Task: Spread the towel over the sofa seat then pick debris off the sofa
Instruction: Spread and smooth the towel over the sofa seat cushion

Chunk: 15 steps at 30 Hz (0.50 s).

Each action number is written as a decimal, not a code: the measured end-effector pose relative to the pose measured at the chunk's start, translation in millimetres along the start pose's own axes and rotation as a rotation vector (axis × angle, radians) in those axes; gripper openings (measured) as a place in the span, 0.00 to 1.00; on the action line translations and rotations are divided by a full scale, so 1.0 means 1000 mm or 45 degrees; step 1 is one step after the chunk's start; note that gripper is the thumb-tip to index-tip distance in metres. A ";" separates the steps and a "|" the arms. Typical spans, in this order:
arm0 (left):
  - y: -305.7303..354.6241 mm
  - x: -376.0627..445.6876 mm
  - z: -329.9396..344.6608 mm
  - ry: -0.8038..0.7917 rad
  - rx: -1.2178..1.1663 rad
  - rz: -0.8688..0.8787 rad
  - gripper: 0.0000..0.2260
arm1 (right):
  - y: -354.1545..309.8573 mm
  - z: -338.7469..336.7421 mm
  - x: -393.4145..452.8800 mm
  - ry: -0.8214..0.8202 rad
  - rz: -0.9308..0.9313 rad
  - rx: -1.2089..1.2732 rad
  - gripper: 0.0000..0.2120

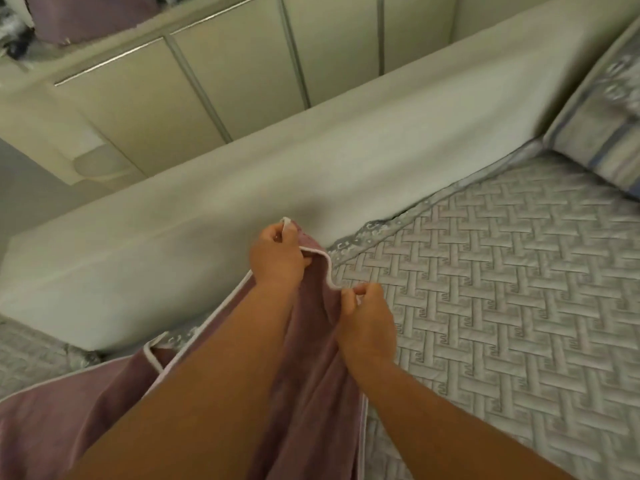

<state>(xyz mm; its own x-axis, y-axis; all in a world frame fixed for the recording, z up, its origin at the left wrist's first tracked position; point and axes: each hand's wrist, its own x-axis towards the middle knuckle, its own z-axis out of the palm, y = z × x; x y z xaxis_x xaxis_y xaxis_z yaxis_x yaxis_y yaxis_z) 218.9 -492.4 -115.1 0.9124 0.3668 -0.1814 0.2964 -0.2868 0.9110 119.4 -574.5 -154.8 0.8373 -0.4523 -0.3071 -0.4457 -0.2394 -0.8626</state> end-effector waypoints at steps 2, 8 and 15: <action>0.007 0.003 0.030 -0.027 -0.023 0.016 0.11 | 0.003 -0.024 0.031 0.042 -0.014 -0.039 0.06; 0.035 0.009 0.130 -0.108 -0.102 -0.024 0.11 | 0.025 -0.110 0.112 0.143 -0.049 -0.180 0.14; 0.062 0.011 0.248 -0.212 -0.042 0.042 0.14 | 0.050 -0.190 0.186 0.284 0.052 -0.214 0.12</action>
<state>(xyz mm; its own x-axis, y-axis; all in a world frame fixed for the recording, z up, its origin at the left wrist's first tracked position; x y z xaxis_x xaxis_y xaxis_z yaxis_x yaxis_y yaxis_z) 317.3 -725.3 -153.0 0.9565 0.2053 -0.2074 0.2586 -0.2664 0.9285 192.2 -833.7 -178.9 0.7354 -0.6380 -0.2284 -0.5398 -0.3478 -0.7666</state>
